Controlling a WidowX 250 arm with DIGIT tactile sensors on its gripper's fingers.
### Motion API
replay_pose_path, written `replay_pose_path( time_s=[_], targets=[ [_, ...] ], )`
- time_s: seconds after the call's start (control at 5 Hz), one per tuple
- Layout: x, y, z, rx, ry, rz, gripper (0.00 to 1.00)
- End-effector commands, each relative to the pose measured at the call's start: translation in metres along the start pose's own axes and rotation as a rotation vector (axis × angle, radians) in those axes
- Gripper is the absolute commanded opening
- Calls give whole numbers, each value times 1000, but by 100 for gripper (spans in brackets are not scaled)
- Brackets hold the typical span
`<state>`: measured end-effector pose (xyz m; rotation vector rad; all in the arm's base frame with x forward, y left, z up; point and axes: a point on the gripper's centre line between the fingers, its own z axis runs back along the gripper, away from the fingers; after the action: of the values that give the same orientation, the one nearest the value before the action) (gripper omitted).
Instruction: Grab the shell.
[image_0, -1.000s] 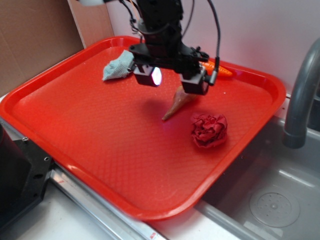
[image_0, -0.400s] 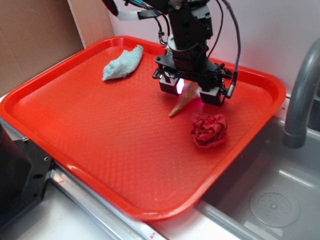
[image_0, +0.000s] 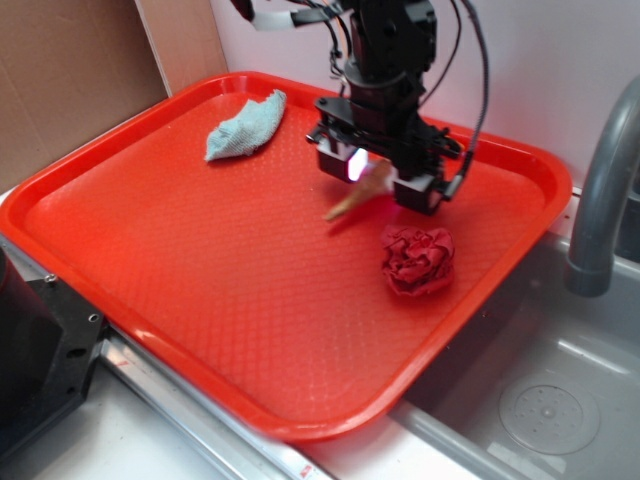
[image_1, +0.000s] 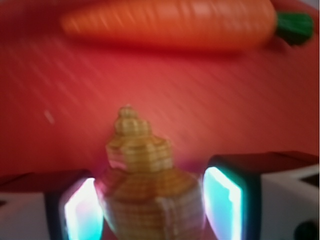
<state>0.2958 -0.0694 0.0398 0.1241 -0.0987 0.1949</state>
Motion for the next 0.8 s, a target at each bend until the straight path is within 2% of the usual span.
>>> replay_pose_path(
  time_s=[0.0,0.2,0.6],
  targets=[
    [2,52,103,-138,-1,29,0],
    [-10,70,125,-209,55,-20,0],
    [-52,97,146,-242,60,-46,0]
  ],
)
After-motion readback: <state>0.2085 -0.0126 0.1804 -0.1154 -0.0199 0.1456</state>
